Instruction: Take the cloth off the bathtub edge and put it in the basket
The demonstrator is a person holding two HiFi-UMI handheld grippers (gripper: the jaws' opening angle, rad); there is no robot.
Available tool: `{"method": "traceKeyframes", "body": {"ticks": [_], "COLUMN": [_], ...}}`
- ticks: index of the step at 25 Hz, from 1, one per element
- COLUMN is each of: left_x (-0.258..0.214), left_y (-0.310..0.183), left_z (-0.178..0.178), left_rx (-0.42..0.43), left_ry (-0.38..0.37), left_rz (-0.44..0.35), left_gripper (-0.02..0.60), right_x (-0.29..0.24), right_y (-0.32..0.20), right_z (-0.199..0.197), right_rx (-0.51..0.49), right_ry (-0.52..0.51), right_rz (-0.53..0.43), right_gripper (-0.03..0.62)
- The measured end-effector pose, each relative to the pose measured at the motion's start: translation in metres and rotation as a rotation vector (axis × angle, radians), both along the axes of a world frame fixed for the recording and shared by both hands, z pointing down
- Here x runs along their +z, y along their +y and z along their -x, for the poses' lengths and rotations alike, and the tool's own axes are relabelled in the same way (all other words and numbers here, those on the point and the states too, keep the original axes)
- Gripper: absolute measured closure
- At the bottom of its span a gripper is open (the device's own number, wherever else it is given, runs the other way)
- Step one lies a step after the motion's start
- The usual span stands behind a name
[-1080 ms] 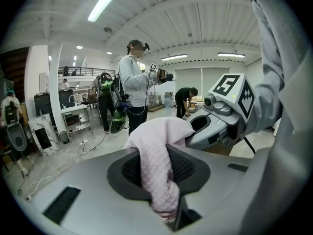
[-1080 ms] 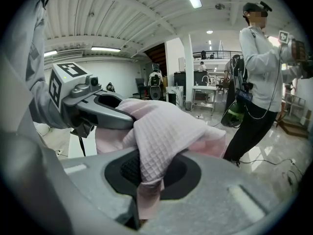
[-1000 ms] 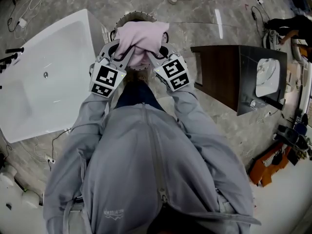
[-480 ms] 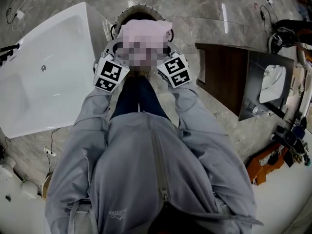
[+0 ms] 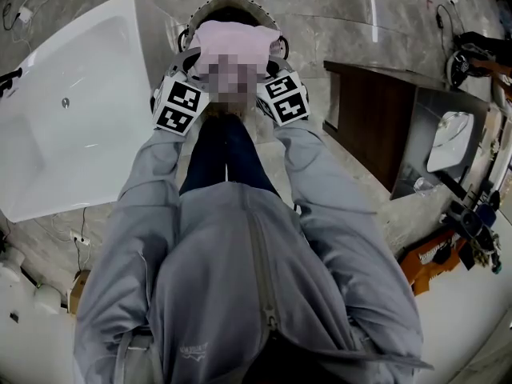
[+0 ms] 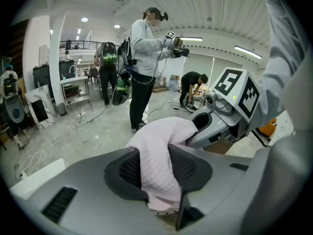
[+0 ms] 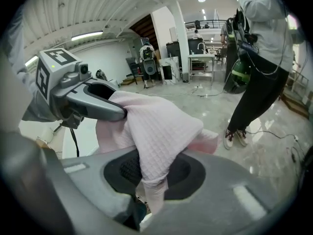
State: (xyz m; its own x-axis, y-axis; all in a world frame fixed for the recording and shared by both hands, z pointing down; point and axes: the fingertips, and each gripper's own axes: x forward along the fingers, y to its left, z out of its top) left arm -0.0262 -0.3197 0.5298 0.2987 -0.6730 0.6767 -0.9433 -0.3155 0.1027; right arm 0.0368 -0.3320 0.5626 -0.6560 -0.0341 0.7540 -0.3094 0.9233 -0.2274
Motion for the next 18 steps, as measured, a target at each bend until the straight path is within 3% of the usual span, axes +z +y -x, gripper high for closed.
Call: {"method": "traceKeyframes", "body": {"ticks": [2,5,9,12,18], "left_x": [0.010,0.030,0.053,0.052,0.048], "left_y": [0.001,0.007,0.023,0.027,0.013], "left_z": [0.003,0.010,0.014,0.014,0.013], "left_rx": [-0.008,-0.020,-0.048,-0.039,-0.028], "left_ry": [0.032,0.060,0.096,0.056,0.049], "left_rz": [0.050,0.137,0.222,0.192,0.172], "left_gripper": [0.448,0.370,0.313,0.298,0.293], "right_x": [0.011,0.026,0.039,0.040,0.042], "right_y": [-0.005,-0.012,-0.011,-0.008,-0.005], "right_z": [-0.003,-0.008,-0.012,-0.011,-0.007], "right_rx": [0.026,0.057,0.079,0.082,0.093], "right_ry": [0.026,0.060,0.072,0.061,0.055], "right_rz": [0.010,0.029,0.086,0.103,0.108], "right_gripper": [0.530,0.498,0.370,0.321,0.313]}}
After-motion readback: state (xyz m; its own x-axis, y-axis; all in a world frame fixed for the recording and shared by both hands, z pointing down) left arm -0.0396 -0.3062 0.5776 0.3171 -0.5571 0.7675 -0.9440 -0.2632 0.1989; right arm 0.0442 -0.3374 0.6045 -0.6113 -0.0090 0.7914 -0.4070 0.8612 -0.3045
